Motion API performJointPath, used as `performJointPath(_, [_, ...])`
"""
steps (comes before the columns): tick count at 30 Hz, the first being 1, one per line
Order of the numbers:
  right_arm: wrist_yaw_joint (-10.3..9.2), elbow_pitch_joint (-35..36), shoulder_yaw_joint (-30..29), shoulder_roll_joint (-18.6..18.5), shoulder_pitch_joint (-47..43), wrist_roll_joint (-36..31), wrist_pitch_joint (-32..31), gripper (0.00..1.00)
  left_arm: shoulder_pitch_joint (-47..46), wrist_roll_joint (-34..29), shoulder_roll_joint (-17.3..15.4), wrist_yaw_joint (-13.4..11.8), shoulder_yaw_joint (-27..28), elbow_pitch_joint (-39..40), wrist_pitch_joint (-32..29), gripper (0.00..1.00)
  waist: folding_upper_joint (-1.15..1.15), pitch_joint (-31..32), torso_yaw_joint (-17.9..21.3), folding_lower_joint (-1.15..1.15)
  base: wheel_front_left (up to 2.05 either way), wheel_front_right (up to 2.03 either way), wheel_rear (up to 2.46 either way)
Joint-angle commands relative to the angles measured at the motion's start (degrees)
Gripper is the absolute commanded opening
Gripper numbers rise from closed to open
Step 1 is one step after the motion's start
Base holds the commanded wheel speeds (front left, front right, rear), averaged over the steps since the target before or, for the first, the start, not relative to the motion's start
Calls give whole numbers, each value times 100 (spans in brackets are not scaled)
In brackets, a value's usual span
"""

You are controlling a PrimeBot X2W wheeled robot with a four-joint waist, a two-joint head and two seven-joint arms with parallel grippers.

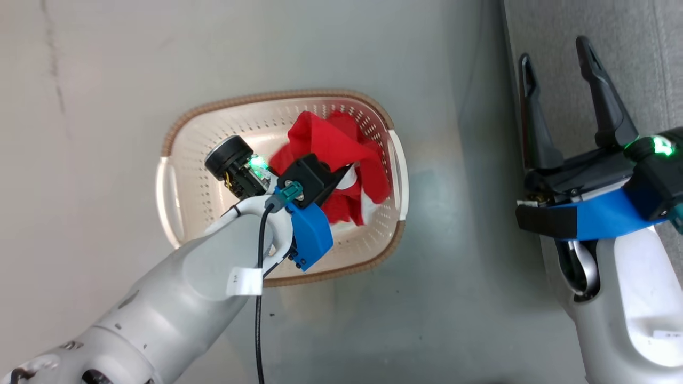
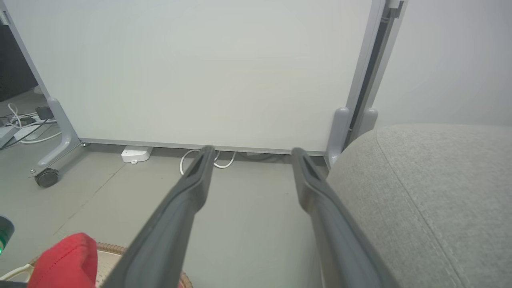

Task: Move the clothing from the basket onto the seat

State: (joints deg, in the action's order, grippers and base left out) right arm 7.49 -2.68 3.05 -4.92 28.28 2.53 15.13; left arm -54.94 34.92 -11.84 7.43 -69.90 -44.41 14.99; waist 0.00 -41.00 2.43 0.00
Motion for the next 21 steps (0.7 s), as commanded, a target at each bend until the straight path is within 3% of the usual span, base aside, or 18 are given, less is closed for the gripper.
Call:
performJointPath(1, [1, -37, -24, -38, -100, 22, 2, 100, 115, -58, -4, 9, 87, 85, 26, 0, 0, 256, -132, 0, 0, 0, 0])
performJointPath(12, [1, -279, -110, -45, -542, 117, 2, 100, 791, -706, -91, 9, 1323, 828, 28, 0, 0, 1218, -312, 0, 0, 0, 0])
performJointPath(21, [1, -440, -231, -25, -986, 206, 2, 100, 1138, -1121, -56, 9, 1975, 1305, 27, 0, 0, 1983, -428, 0, 0, 0, 0])
